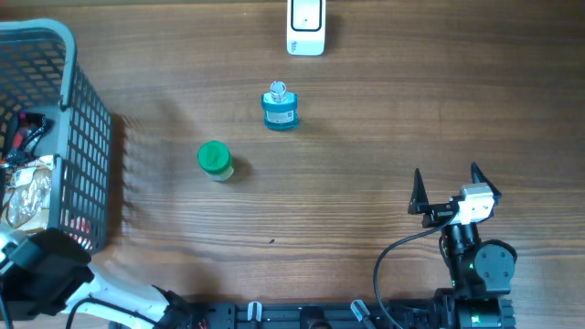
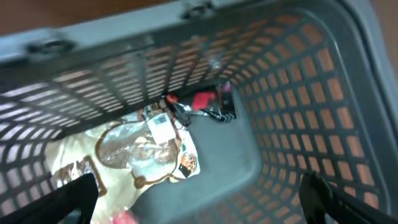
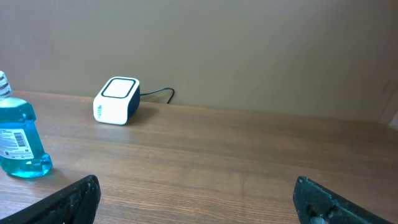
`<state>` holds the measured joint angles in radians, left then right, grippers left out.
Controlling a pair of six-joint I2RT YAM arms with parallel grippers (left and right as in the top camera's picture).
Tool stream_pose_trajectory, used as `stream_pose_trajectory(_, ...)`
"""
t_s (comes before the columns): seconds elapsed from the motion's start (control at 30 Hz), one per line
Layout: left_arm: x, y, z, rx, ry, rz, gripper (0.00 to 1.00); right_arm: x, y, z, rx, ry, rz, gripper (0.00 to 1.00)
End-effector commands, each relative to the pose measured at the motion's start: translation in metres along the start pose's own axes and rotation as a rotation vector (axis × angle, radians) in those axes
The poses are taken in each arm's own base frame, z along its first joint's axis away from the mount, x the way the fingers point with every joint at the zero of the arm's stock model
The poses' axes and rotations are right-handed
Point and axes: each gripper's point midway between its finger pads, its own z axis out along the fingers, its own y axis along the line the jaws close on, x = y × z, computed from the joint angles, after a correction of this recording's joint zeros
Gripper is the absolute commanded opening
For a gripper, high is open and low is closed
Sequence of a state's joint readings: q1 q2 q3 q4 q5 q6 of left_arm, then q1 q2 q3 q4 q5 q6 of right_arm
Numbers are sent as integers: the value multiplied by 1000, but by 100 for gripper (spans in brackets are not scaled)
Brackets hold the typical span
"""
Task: Scan the item barcode
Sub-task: 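Move the left gripper back over the basket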
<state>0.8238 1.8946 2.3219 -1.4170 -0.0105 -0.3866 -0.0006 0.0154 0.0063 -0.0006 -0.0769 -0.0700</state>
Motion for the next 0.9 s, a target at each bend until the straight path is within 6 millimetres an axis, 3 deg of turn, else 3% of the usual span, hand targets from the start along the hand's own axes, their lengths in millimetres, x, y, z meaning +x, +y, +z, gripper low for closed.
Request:
stream_pose_trajectory(0.0,4,-17,33,0,-5,300,100,-1,-1,0,8,-7,-8,100)
stream_pose_trajectory(0.13,27,-29,66,17,43,655,100,-1,-1,0,8,-7,-8,100)
stream_pose_trajectory(0.2,41,-29,86,16,78,735,100,-1,-1,0,9,-7,-8,100)
stream_pose_trajectory(0.27,55,-25,103,15,112,841,100,-1,-1,0,9,-7,-8,100)
stream_pose_trajectory(0.33,66,-9,118,-55,157,980,100,-1,-1,0,8,-7,-8,100)
stream_pose_trajectory(0.4,68,6,130,-139,170,1047,100,-1,-1,0,8,-7,-9,100)
stream_pose_trajectory(0.5,68,11,147,-162,152,1139,100,-1,-1,0,9,-7,-8,100)
stream_pose_trajectory(0.7,42,-2,165,-196,2,1177,100,-1,-1,0,9,-7,-8,100)
stream_pose_trajectory(0.87,50,0,198,-193,36,1194,100,-1,-1,0,8,-7,-8,100)
